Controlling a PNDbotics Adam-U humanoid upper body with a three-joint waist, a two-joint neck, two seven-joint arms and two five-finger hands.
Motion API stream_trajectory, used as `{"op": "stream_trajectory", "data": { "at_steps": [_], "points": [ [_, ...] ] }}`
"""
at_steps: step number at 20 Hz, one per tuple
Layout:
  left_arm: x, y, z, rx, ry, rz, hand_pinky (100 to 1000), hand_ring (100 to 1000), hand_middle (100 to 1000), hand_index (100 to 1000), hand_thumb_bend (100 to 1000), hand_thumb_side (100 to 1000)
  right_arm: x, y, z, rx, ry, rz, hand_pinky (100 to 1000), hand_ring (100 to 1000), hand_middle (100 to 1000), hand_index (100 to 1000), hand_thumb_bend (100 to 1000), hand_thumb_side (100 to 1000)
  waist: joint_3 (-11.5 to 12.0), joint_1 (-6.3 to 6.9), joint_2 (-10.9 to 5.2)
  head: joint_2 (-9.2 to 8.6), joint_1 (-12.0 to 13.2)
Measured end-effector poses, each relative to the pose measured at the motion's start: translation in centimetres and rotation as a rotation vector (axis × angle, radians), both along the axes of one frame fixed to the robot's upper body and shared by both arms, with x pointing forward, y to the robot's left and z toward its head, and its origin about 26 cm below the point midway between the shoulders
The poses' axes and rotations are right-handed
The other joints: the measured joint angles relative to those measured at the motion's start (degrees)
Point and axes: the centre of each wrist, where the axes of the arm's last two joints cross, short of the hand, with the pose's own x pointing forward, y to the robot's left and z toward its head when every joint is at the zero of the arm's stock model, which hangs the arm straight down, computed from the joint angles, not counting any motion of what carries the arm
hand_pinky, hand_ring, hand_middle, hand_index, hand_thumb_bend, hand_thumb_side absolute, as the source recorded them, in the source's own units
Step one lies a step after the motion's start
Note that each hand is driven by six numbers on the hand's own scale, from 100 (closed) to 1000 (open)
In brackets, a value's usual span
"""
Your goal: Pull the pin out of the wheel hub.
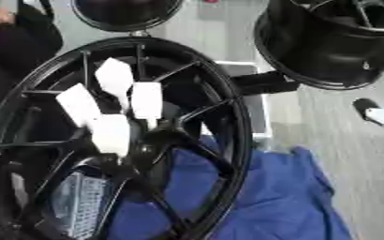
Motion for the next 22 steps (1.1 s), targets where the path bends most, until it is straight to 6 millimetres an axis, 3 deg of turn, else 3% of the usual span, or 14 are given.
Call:
{"op": "stream_trajectory", "data": {
  "at_steps": [8, 12, 18, 19, 22],
  "points": [
    [0.1, -0.1, 0.1, -0.002, 0.000, -0.008, 787, 621, 620, 819, 100, 464, 0.1, 0.6, 0.5, -0.020, -0.011, 0.029, 941, 837, 778, 824, 122, 436, 0.58, -0.64, -0.10, -0.02, -0.29],
    [0.1, -0.2, 0.1, 0.000, 0.002, -0.018, 787, 622, 620, 818, 100, 459, 0.2, 1.6, 1.3, -0.048, -0.042, 0.053, 948, 841, 782, 827, 143, 421, 1.37, -1.05, -1.03, -0.48, -0.54],
    [0.1, -0.2, 0.1, -0.004, 0.005, -0.027, 786, 622, 620, 818, 100, 454, 0.6, 4.7, 2.6, -0.072, -0.094, 0.110, 953, 844, 786, 826, 153, 401, 2.45, -1.83, -2.37, -1.02, -1.68],
    [0.1, -0.3, 0.1, -0.005, 0.006, -0.029, 786, 622, 620, 818, 100, 453, 0.6, 5.4, 3.0, -0.075, -0.102, 0.122, 953, 844, 785, 826, 120, 439, 2.76, -1.93, -2.55, -1.04, -2.02],
    [0.1, -0.3, 0.1, -0.004, 0.009, -0.032, 786, 621, 619, 817, 100, 453, 0.7, 8.0, 4.1, -0.073, -0.117, 0.162, 952, 842, 783, 826, 142, 396, 3.21, -2.38, -3.11, -1.08, -2.96]
  ]
}}
